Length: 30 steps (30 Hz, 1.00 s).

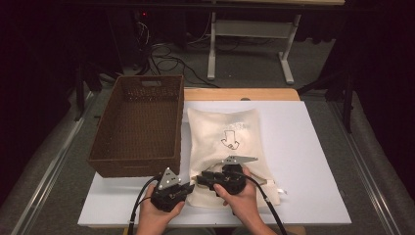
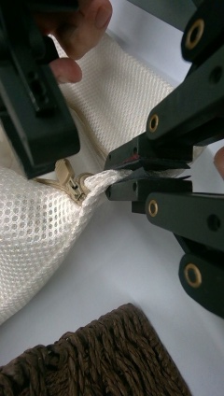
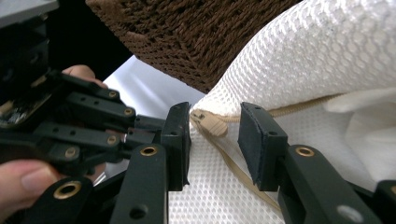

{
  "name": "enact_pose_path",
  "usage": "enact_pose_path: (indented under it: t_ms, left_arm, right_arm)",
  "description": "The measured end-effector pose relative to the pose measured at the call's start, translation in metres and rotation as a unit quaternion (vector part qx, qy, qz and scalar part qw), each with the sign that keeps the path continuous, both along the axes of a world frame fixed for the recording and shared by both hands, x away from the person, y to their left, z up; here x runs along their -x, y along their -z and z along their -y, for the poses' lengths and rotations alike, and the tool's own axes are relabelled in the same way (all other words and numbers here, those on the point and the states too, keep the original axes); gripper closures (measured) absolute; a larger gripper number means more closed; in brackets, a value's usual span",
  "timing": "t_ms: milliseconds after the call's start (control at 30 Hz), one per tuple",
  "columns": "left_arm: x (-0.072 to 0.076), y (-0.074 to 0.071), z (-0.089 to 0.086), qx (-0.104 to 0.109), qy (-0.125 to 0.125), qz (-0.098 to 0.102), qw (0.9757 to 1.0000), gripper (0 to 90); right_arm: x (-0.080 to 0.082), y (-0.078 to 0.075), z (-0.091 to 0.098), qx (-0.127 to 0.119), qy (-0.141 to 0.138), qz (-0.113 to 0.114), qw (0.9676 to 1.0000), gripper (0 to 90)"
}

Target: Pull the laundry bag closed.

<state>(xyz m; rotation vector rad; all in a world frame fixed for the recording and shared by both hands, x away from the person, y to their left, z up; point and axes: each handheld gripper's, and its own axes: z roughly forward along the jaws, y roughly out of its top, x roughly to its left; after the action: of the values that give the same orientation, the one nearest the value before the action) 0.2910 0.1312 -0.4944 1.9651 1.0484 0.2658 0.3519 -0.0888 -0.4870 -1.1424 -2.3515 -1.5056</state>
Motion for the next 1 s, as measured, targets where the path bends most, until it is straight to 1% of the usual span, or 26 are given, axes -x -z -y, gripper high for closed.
enact_pose_path:
  t_ms: [33, 67, 100, 133, 167, 200, 267, 300, 367, 400, 467, 500, 600, 667, 767, 800, 833, 1000]
  left_arm:
    - [0.0001, 0.0003, -0.0001, -0.002, 0.001, 0.0, 1.0, 84.6]
    - [0.0003, 0.0005, 0.0001, 0.0, -0.001, 0.001, 1.0, 84.5]
    - [0.0003, 0.0005, -0.0001, 0.0, 0.0, 0.001, 1.0, 84.5]
    - [0.0001, 0.0004, -0.0002, 0.0, 0.0, 0.002, 1.0, 84.5]
    - [-0.0002, 0.0002, -0.0005, -0.001, 0.002, 0.001, 1.0, 84.5]
    - [-0.0004, 0.0003, -0.0005, -0.001, 0.003, 0.001, 1.0, 84.5]
    - [-0.0003, 0.0007, 0.0002, -0.002, 0.002, 0.002, 1.0, 84.5]
    - [-0.0001, 0.0011, 0.0006, 0.0, 0.0, 0.002, 1.0, 84.5]
    - [0.0001, 0.0014, 0.0001, -0.005, 0.003, 0.002, 1.0, 84.5]
    - [0.0003, 0.0018, 0.0004, -0.002, 0.001, 0.003, 1.0, 84.4]
    - [0.0004, 0.002, -0.0001, -0.004, 0.0, 0.003, 1.0, 84.4]
    - [0.0002, 0.0024, -0.0005, -0.004, 0.0, 0.003, 1.0, 84.4]
    - [-0.0001, 0.0035, -0.0017, -0.008, 0.004, -0.001, 1.0, 84.1]
    - [0.0001, 0.0045, -0.0006, -0.008, 0.001, 0.0, 1.0, 84.0]
    - [-0.0001, 0.0049, -0.0002, -0.012, 0.003, 0.0, 0.9999, 84.0]
    - [-0.0005, 0.0057, -0.0006, -0.015, 0.005, -0.001, 0.9999, 84.0]
    - [-0.0005, 0.0057, -0.0006, -0.015, 0.005, -0.001, 0.9999, 84.0]
    - [-0.0007, 0.0082, 0.001, -0.023, 0.007, -0.002, 0.9997, 83.6]
  right_arm:
    - [-0.0014, -0.0001, -0.0005, -0.005, 0.0, -0.007, 1.0, 65.2]
    - [-0.0032, -0.0001, -0.0026, -0.015, 0.0, -0.023, 0.9996, 65.1]
    - [-0.0032, -0.0001, -0.0026, -0.015, 0.0, -0.023, 0.9996, 65.1]
    - [-0.005, 0.0014, -0.0055, -0.018, -0.002, -0.039, 0.9991, 65.2]
    - [-0.005, 0.0014, -0.0055, -0.018, -0.002, -0.039, 0.9991, 65.2]
    - [-0.0057, 0.0024, -0.0066, -0.016, 0.001, -0.044, 0.9989, 66.0]
    - [-0.0073, 0.0031, -0.0062, -0.025, 0.011, -0.06, 0.9979, 68.7]
    - [-0.0073, 0.0031, -0.0062, -0.025, 0.011, -0.06, 0.9979, 68.7]
    - [-0.0091, 0.0032, -0.0049, -0.029, 0.011, -0.075, 0.9967, 70.9]
    - [-0.0099, 0.0034, -0.0047, -0.032, 0.009, -0.084, 0.9959, 72.2]
    - [-0.0099, 0.0038, -0.005, -0.029, 0.006, -0.087, 0.9958, 73.2]
    - [-0.0094, 0.0041, -0.0057, -0.028, 0.004, -0.091, 0.9954, 74.7]
    - [-0.0081, 0.005, -0.0063, -0.022, 0.003, -0.093, 0.9954, 78.6]
    - [-0.0092, 0.0051, -0.0055, -0.028, 0.003, -0.097, 0.9948, 79.9]
    - [-0.0098, 0.0052, -0.0059, -0.026, 0.002, -0.103, 0.9943, 79.9]
    - [-0.0098, 0.0055, -0.0073, -0.022, -0.004, -0.107, 0.994, 79.9]
    - [-0.0098, 0.0055, -0.0073, -0.022, -0.004, -0.107, 0.994, 79.9]
    - [-0.008, 0.0054, -0.0104, -0.024, -0.021, -0.106, 0.9938, 81.3]
